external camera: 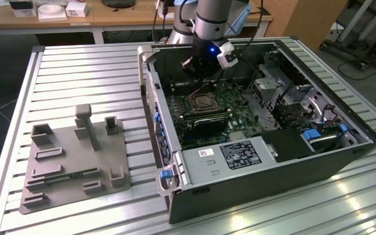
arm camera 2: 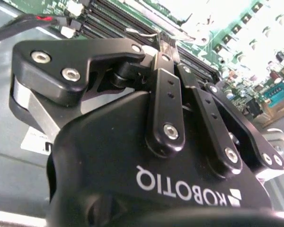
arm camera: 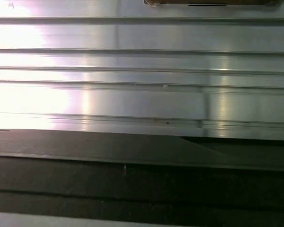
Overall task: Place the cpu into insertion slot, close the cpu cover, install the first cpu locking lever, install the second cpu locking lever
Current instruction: 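Install the first cpu locking lever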
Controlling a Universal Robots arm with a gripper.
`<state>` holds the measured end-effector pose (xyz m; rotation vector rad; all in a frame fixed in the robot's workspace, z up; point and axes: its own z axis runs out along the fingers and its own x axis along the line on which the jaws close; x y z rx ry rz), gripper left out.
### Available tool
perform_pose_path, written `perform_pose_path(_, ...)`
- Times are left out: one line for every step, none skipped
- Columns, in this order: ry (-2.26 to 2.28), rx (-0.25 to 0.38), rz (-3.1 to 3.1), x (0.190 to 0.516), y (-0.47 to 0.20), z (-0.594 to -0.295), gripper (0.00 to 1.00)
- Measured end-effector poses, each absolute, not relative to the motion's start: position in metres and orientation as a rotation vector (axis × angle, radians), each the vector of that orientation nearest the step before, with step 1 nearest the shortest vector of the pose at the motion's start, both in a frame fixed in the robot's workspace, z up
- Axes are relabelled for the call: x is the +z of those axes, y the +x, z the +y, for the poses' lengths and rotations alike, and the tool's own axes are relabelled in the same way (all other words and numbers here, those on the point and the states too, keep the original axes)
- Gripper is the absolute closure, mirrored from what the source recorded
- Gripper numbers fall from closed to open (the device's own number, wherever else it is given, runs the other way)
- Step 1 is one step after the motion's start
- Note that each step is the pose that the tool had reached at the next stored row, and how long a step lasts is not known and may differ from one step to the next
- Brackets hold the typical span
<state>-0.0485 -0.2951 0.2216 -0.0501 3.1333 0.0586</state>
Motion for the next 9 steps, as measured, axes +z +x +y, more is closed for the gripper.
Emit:
perform_pose_path(-0.05,0.058,3.134,0.221,-0.0478,-0.2949,0.9)
perform_pose_path(-0.05,0.058,3.134,0.221,-0.0472,-0.2949,0.9)
perform_pose_path(-0.05,0.058,3.134,0.221,-0.0471,-0.2949,0.9)
perform_pose_path(-0.05,0.058,3.134,0.2211,-0.0471,-0.2949,0.9)
perform_pose_path(-0.05,0.058,3.134,0.2217,-0.0471,-0.2949,0.9)
perform_pose_path(-0.05,0.058,3.134,0.2227,-0.0471,-0.2948,0.9)
perform_pose_path(-0.05,0.058,3.134,0.2242,-0.047,-0.2948,0.9)
perform_pose_path(-0.05,0.058,3.134,0.2254,-0.047,-0.2949,0.9)
perform_pose_path(-0.05,0.057,3.133,0.2256,-0.047,-0.2948,0.9)
